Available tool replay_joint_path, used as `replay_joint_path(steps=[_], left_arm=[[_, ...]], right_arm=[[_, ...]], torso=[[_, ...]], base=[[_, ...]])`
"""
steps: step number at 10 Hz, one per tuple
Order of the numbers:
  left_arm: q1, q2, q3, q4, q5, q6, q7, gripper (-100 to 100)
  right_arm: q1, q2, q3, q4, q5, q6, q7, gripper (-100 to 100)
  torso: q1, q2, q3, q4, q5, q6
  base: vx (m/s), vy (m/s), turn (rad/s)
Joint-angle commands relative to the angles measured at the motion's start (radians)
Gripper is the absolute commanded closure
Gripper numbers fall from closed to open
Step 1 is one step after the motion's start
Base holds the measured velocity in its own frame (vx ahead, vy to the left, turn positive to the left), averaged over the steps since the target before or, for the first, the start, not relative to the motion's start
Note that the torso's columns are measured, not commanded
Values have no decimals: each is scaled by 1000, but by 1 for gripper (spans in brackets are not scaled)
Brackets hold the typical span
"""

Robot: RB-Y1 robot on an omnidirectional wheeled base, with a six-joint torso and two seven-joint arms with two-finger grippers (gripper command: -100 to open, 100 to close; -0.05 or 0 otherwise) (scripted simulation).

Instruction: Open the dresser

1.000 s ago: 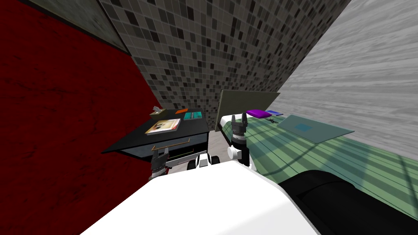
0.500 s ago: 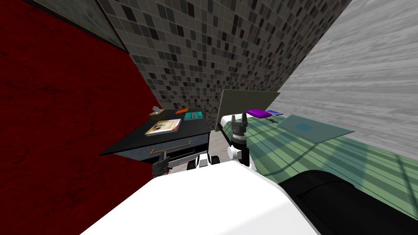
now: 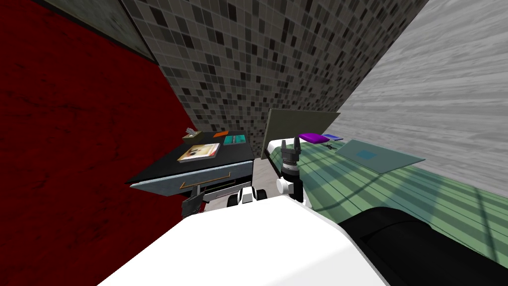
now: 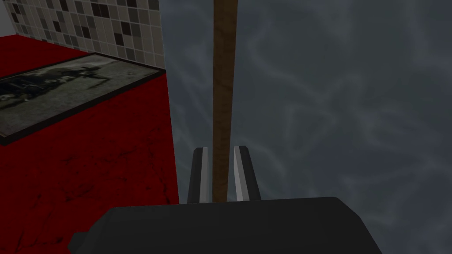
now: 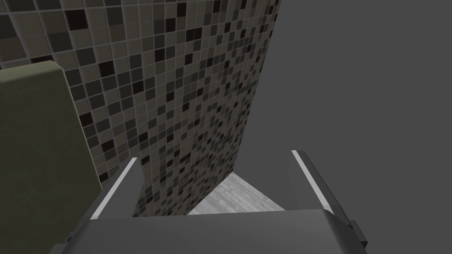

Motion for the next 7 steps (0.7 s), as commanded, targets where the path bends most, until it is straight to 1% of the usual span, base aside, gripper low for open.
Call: replay_joint_path(steps=[1, 5, 7], left_arm=[[17, 13, 7, -43, 6, 20, 16, 100], [44, 37, 17, -101, 16, 55, 43, 100], [44, 37, 17, -101, 16, 55, 43, 100]], right_arm=[[0, 0, 0, 0, 0, 0, 0, 0], [0, 0, 0, 0, 0, 0, 0, 0], [0, 0, 0, 0, 0, 0, 0, 0]], torso=[[0, -1, -1, 1, -1, 1], [-4, 2, -1, 4, -6, -1], [-2, 2, -1, 5, -6, -2]], base=[[-69, -32, 4], [-59, -36, 15], [-32, -22, 6]])
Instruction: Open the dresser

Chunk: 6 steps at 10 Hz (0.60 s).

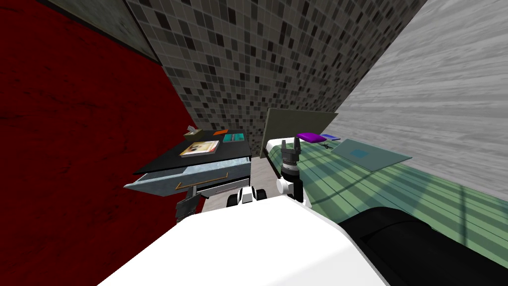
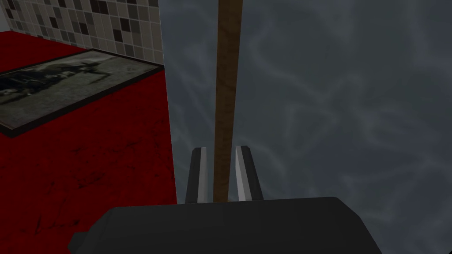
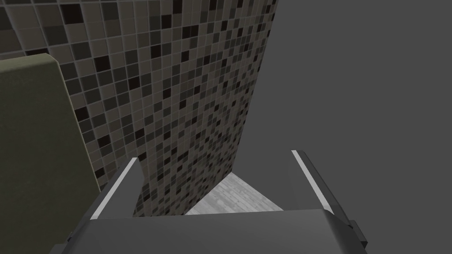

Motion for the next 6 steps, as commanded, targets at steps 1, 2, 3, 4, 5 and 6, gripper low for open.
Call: replay_joint_path(steps=[1, 2, 3, 4, 5, 6], left_arm=[[12, -2, 0, -23, 0, 12, 1, 100], [36, -2, -3, -37, -2, -8, 7, 100], [46, -2, -4, -45, -2, -22, 10, 100], [56, -1, -4, -53, -2, -35, 13, 100], [66, -1, -4, -61, -2, -49, 16, 100], [63, -7, -12, -39, -8, -29, 11, 100]], right_arm=[[0, 0, 0, 0, 0, 0, 0, 0], [0, 0, 0, 0, 0, 0, 0, 0], [0, 0, 0, 0, 0, 0, 0, 0], [0, 0, 0, 0, 0, 0, 0, 0], [0, 0, 0, 0, 0, 0, 0, 0], [0, 0, 0, 0, 0, 0, 0, 0]], torso=[[-1, -1, -1, 0, 0, 1], [-2, -2, -1, -1, 1, 2], [-1, 2, 2, -2, 3, 1], [-2, 5, 4, -1, 3, 2], [-2, 4, 3, 0, 1, 2], [-1, 0, 0, 0, -1, 1]], base=[[0, 0, 0], [-97, -8, 28], [-171, -41, 52], [-194, -13, 48], [-169, 9, 21], [-71, -2, -6]])
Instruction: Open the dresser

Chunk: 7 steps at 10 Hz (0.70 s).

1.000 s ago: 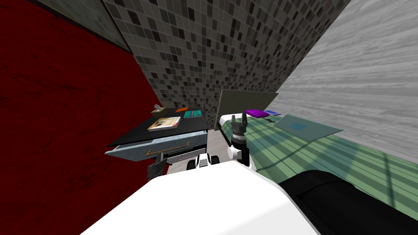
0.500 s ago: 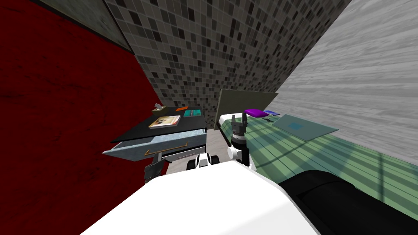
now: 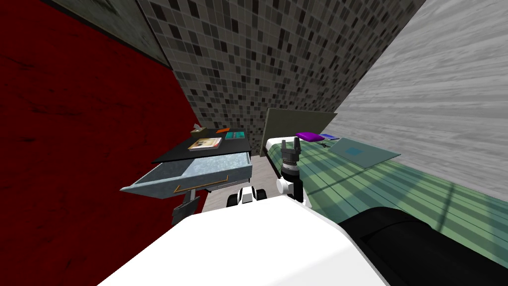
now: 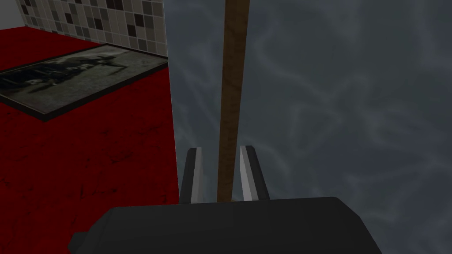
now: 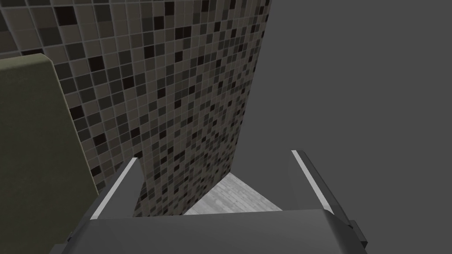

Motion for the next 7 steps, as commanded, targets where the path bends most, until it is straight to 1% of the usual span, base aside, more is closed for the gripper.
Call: replay_joint_path(steps=[1, 3, 4, 6, 7], left_arm=[[26, 2, -3, -11, -2, -22, 8, 100], [48, 6, -2, -27, -3, -45, 15, 100], [83, 21, 3, -55, 7, -13, 37, -100], [122, 39, 15, -101, 21, -2, 63, -100], [142, 48, 20, -124, 27, 4, 75, -100]], right_arm=[[0, 0, 0, 0, 0, 0, 0, 0], [0, 0, 0, 0, 0, 0, 0, 0], [0, 0, 0, 0, 0, 0, 0, 0], [1, 0, 0, 0, 0, 0, 0, 0], [1, 0, 0, 0, 0, 0, 0, 0]], torso=[[0, -7, -4, -2, 1, 0], [-1, -1, 0, -2, 1, 1], [-1, 0, 0, -1, 1, 0], [3, -16, -7, -10, 8, 2], [4, -17, -7, -10, 8, 3]], base=[[-106, -28, 31], [-167, -16, 47], [-31, -36, 19], [76, -49, 18], [80, -46, 8]])
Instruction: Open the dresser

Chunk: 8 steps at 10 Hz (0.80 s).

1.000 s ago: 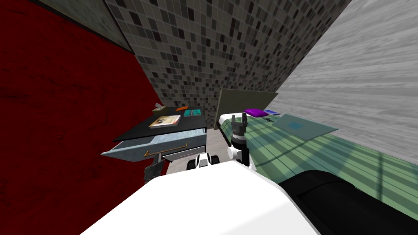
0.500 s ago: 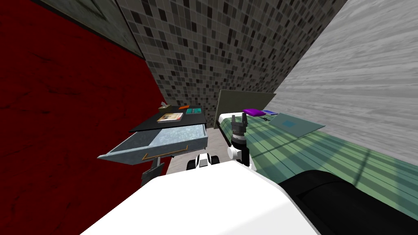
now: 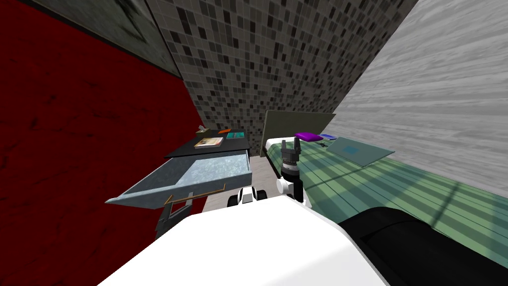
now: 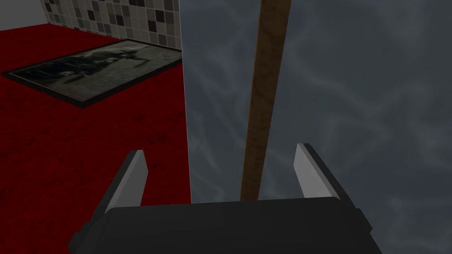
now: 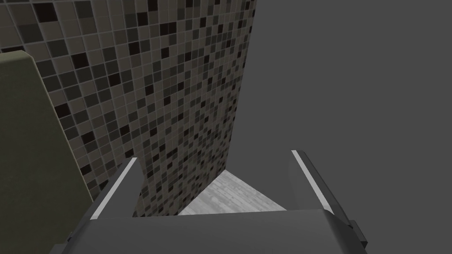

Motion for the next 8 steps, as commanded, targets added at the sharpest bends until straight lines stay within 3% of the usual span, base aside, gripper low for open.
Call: replay_joint_path(steps=[1, 5, 7, 8], left_arm=[[44, 24, 15, -54, 17, 13, 33, -100], [122, 61, 38, -146, 44, 36, 84, -100], [120, 58, 34, -130, 41, 39, 81, -100], [122, 58, 34, -129, 41, 41, 82, 0]], right_arm=[[0, 0, 0, 0, 0, 0, 0, 0], [0, 0, 0, 0, 0, 0, 0, 0], [0, 0, 0, 0, 0, 0, 0, 0], [0, 0, 0, 0, 0, 0, 0, 0]], torso=[[1, 3, 2, 0, 1, 0], [0, 11, 6, 3, -1, -1], [-4, 12, 5, 5, -5, -1], [-4, 12, 6, 4, -3, -1]], base=[[65, -43, 6], [44, -51, 10], [18, -12, 6], [0, 0, 0]])
